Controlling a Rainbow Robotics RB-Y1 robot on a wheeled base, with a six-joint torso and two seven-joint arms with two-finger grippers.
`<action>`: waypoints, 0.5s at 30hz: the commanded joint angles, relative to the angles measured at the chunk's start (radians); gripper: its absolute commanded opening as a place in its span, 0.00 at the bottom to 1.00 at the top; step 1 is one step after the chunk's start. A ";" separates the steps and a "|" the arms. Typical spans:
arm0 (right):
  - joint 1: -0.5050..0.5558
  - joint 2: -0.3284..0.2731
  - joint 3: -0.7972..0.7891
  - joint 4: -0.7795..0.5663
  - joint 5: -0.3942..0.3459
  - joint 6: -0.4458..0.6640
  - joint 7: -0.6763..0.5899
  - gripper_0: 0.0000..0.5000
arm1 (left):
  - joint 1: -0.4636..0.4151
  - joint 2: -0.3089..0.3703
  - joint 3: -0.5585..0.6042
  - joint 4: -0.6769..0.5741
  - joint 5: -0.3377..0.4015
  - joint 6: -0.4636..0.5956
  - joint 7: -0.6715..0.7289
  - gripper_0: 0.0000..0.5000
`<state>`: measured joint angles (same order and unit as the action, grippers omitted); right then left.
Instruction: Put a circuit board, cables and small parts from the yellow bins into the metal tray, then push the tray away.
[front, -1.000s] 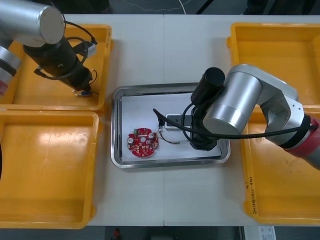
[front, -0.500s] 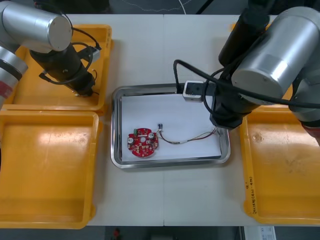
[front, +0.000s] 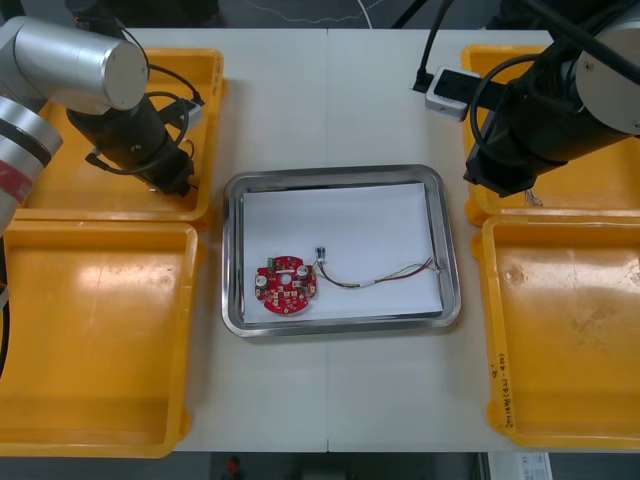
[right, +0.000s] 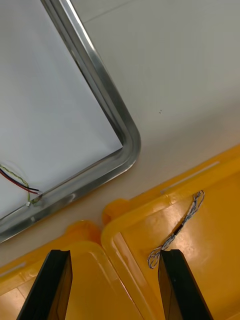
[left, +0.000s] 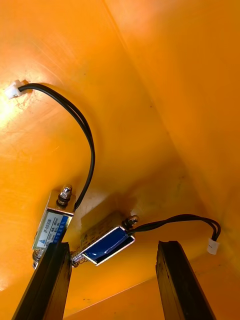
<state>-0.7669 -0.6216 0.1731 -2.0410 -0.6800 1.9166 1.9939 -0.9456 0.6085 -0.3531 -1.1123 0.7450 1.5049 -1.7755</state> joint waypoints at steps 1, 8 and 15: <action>-0.018 -0.032 -0.107 0.045 0.039 0.003 -0.040 1.00 | -0.044 -0.016 -0.010 -0.004 0.013 -0.012 -0.029 1.00; -0.020 -0.036 -0.254 0.148 0.057 0.003 -0.049 1.00 | -0.038 -0.016 -0.010 -0.003 0.014 -0.020 -0.029 1.00; -0.040 -0.058 -0.282 0.286 0.099 0.003 -0.043 1.00 | -0.013 -0.016 -0.010 -0.004 0.017 -0.048 -0.030 1.00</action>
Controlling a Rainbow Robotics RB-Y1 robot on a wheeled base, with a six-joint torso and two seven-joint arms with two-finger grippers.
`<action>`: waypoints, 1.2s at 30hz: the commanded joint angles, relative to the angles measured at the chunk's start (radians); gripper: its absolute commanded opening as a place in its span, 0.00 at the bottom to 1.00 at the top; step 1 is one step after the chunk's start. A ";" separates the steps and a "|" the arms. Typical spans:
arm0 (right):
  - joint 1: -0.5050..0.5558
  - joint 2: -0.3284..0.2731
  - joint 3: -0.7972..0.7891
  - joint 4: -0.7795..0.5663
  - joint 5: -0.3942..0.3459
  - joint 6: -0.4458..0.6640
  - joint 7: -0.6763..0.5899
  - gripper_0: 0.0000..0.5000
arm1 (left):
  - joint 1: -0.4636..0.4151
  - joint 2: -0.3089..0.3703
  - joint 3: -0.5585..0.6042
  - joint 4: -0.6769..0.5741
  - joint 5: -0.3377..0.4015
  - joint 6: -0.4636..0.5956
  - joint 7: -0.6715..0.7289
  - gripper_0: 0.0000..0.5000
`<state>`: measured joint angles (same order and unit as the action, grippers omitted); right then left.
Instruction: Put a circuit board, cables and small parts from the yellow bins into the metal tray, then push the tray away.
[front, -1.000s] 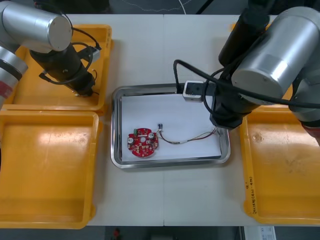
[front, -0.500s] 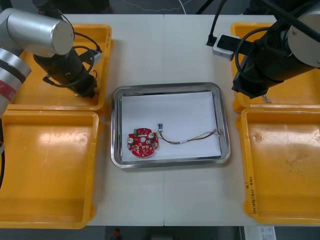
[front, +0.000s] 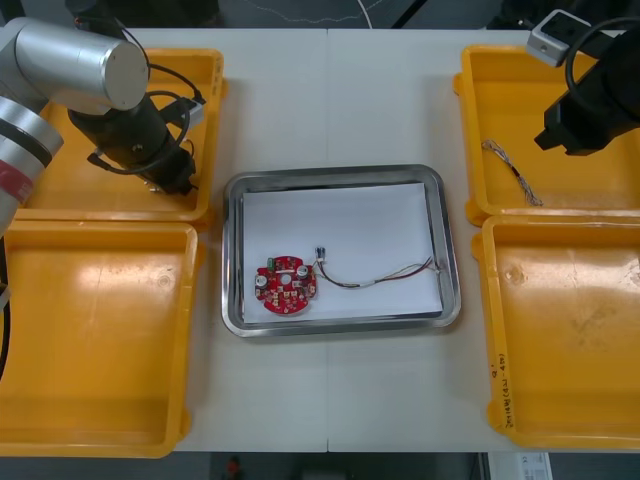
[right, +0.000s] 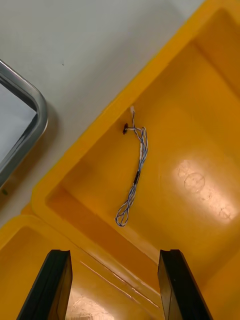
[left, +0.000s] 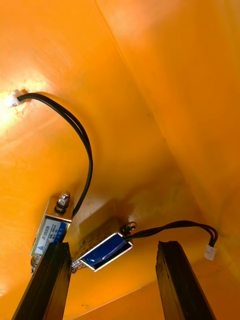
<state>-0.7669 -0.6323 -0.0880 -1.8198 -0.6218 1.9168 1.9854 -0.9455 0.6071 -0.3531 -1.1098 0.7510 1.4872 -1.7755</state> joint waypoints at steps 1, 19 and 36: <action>-0.048 -0.046 -0.019 0.082 0.047 0.003 -0.033 1.00 | -0.012 -0.013 -0.010 -0.007 0.011 -0.033 -0.030 1.00; -0.226 0.028 -0.007 0.539 0.152 -0.206 -0.013 1.00 | 0.002 -0.013 -0.010 -0.007 0.013 -0.042 -0.030 1.00; -0.226 0.078 0.051 0.746 0.155 -0.383 -0.017 1.00 | 0.004 0.014 -0.010 -0.007 0.010 -0.053 -0.030 1.00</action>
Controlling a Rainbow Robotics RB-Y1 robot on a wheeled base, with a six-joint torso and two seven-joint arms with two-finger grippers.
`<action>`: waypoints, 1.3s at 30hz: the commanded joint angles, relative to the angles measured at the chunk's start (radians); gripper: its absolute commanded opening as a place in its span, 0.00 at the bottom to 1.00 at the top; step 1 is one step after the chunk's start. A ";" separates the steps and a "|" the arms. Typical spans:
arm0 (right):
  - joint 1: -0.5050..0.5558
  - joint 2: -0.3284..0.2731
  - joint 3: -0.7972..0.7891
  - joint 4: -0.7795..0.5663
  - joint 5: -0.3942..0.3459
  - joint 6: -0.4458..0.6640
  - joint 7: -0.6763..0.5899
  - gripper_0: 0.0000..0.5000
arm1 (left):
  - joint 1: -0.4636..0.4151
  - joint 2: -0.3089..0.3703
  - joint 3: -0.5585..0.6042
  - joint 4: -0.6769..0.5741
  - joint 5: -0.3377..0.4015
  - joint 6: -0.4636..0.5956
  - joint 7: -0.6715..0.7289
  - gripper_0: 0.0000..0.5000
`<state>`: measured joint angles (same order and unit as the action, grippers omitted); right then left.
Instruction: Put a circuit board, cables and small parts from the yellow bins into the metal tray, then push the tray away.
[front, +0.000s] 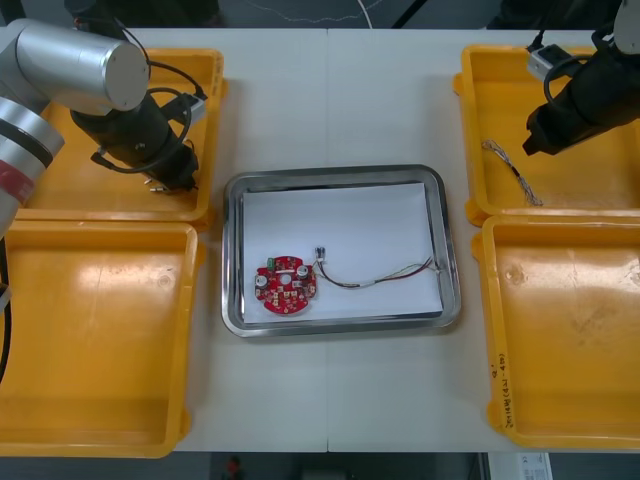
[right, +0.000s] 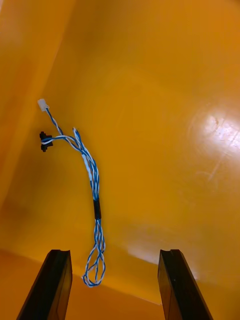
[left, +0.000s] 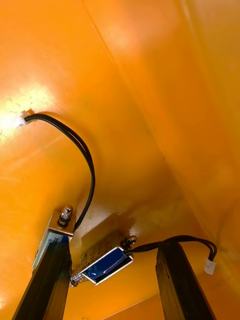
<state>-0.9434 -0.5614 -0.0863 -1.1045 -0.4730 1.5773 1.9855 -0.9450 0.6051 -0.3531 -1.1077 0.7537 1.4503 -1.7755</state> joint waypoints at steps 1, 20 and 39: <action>-0.049 0.009 0.059 0.043 0.008 -0.057 -0.019 1.00 | 0.002 0.018 -0.010 -0.009 0.007 -0.019 -0.030 1.00; -0.046 0.044 0.065 0.173 0.013 -0.145 -0.028 1.00 | 0.003 0.064 -0.010 -0.008 0.001 -0.041 -0.036 1.00; -0.037 0.052 0.069 0.239 0.005 -0.203 -0.021 1.00 | 0.002 0.082 -0.010 -0.008 -0.014 -0.084 -0.041 1.00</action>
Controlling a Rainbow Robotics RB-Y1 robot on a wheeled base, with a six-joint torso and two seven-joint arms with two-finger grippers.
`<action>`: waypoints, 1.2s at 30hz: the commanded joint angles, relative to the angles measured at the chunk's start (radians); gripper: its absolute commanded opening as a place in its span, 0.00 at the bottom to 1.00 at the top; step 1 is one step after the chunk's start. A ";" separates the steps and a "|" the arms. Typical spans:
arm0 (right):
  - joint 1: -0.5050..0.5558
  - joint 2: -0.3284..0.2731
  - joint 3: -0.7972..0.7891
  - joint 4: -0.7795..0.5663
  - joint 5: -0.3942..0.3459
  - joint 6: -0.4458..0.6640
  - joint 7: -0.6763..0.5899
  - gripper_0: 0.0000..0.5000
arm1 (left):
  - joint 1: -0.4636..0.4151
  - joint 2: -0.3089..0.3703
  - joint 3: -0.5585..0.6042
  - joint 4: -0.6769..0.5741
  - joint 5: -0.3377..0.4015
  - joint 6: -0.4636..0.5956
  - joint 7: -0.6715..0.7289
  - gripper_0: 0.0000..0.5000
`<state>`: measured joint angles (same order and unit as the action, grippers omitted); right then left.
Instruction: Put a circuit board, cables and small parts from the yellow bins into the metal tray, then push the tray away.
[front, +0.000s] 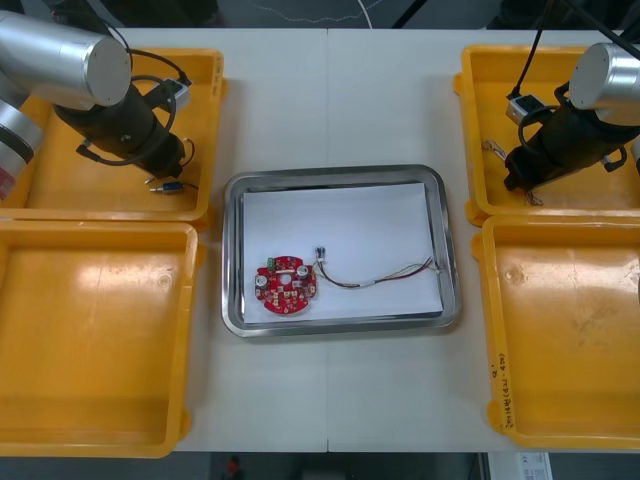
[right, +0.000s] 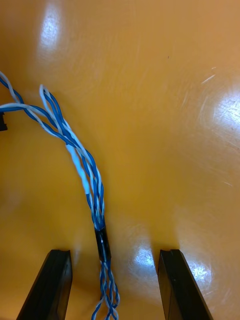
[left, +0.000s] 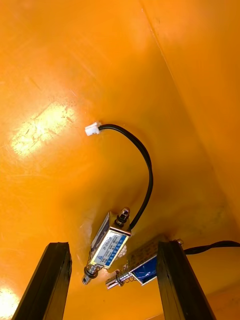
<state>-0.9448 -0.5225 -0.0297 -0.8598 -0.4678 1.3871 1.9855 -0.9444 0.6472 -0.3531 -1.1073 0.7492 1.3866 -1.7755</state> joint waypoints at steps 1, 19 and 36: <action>-0.032 0.013 0.014 -0.005 0.000 -0.014 -0.020 1.00 | 0.001 0.042 -0.010 -0.008 -0.008 -0.018 -0.042 1.00; -0.031 0.012 -0.009 -0.022 0.005 -0.010 -0.024 0.03 | 0.015 0.040 -0.010 -0.008 -0.039 -0.054 -0.050 1.00; -0.031 -0.028 -0.148 -0.324 0.069 0.283 -0.020 0.02 | 0.033 0.040 -0.084 -0.008 -0.041 -0.150 -0.024 1.00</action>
<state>-0.9448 -0.5230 -0.1423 -1.1057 -0.4161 1.6380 1.9855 -0.9177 0.6480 -0.4312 -1.1070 0.7118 1.2602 -1.7755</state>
